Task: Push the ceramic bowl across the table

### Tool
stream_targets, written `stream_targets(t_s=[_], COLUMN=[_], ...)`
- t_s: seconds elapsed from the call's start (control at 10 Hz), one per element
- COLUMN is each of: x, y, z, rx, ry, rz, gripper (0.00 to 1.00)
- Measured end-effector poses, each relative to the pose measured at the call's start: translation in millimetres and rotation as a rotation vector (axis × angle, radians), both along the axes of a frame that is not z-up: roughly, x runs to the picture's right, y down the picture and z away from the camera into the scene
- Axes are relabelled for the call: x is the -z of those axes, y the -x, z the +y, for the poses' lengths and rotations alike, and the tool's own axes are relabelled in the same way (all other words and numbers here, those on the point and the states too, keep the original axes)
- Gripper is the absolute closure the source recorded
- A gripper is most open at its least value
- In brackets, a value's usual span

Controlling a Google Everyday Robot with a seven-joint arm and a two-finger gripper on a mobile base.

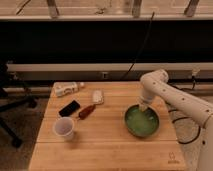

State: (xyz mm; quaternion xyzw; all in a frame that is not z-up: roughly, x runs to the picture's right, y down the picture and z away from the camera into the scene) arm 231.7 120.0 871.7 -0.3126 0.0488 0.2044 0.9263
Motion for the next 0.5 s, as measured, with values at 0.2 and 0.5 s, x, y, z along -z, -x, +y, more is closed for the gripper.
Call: stream_targets(t_s=[0.2,0.5], x=[-1.7,-3.9], y=[-0.7,-2.4], z=[-3.1,-7.6], rx=[-0.005,-0.013], ry=[-0.003,-0.004], rz=[0.000,0.000], gripper=[0.98,0.98])
